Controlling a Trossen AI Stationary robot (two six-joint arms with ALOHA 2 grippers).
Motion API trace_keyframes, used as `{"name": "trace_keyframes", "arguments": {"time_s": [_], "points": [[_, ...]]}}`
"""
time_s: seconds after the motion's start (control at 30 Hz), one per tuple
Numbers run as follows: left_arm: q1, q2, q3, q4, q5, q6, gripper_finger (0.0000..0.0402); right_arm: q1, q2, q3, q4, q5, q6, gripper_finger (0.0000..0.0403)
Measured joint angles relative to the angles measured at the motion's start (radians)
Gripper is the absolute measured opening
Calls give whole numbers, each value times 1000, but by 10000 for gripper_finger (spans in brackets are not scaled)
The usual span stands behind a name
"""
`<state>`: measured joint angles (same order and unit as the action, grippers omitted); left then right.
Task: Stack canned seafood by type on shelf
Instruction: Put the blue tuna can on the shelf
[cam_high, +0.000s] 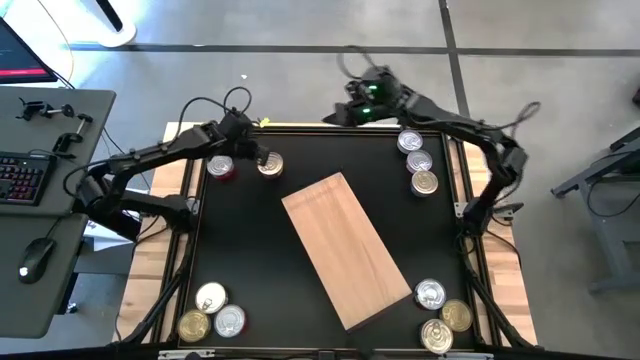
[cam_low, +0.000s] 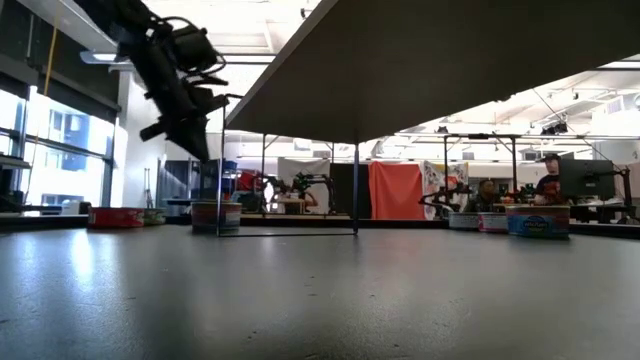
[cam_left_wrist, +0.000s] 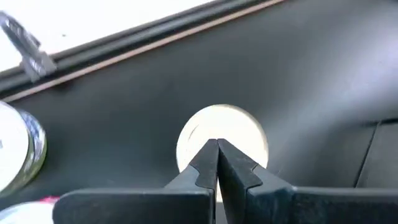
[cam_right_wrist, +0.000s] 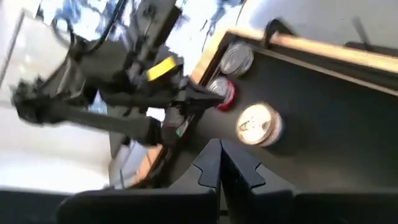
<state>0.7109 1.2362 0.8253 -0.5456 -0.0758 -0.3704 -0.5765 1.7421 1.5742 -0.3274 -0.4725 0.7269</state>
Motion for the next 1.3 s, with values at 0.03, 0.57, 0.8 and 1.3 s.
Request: {"name": "trace_keyframes", "arguments": {"time_s": [0.03,0.57,0.8,1.3], "points": [[-1,-5,-10,-8,1,1,0,12,44,55,-38,0,-23,0],[-31,-18,-258,74,-106,-211,0,120,482,575,-433,207,-151,0],[-66,-18,-302,116,-114,-229,0,120,584,572,-424,168,-115,0],[-78,46,-389,434,-72,-171,0,126,642,590,-435,182,-126,0]]}}
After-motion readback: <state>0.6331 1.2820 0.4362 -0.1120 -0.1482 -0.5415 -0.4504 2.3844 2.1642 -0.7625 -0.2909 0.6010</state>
